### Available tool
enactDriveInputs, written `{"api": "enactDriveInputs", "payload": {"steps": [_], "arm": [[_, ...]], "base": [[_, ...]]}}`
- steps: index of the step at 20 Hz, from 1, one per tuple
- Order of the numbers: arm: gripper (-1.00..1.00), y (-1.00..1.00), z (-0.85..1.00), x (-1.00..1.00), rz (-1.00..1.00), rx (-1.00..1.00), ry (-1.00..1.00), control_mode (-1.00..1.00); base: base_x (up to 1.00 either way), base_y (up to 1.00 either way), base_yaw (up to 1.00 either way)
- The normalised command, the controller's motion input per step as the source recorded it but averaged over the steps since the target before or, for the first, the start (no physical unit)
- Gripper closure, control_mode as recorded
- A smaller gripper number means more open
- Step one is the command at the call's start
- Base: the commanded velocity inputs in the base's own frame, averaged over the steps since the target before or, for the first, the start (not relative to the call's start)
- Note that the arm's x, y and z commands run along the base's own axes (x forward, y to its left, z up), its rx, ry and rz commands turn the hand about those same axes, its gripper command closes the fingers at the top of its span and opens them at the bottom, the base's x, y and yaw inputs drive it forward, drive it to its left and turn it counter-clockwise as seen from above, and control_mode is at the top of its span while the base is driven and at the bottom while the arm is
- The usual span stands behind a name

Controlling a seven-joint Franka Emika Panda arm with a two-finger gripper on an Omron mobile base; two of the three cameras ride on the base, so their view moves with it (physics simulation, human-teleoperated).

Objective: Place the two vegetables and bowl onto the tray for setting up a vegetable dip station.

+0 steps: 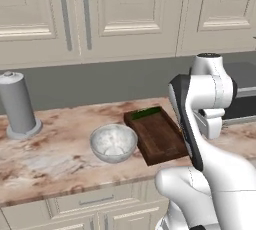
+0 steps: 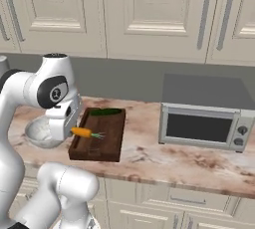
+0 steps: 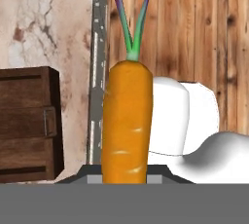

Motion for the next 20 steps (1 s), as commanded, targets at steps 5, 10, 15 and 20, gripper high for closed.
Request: {"api": "enactDriveInputs", "payload": {"steps": [5,10,15,20], "arm": [[1.00,0.00,0.00,0.00,0.00,0.00,0.00,1.00],[1.00,0.00,0.00,0.00,0.00,0.00,0.00,1.00],[1.00,0.00,0.00,0.00,0.00,0.00,0.00,1.00],[1.00,0.00,0.00,0.00,0.00,0.00,0.00,1.00]], "base": [[0.45,0.00,-0.04],[0.36,0.00,0.00],[0.31,0.00,0.00],[0.01,0.00,0.00]]}}
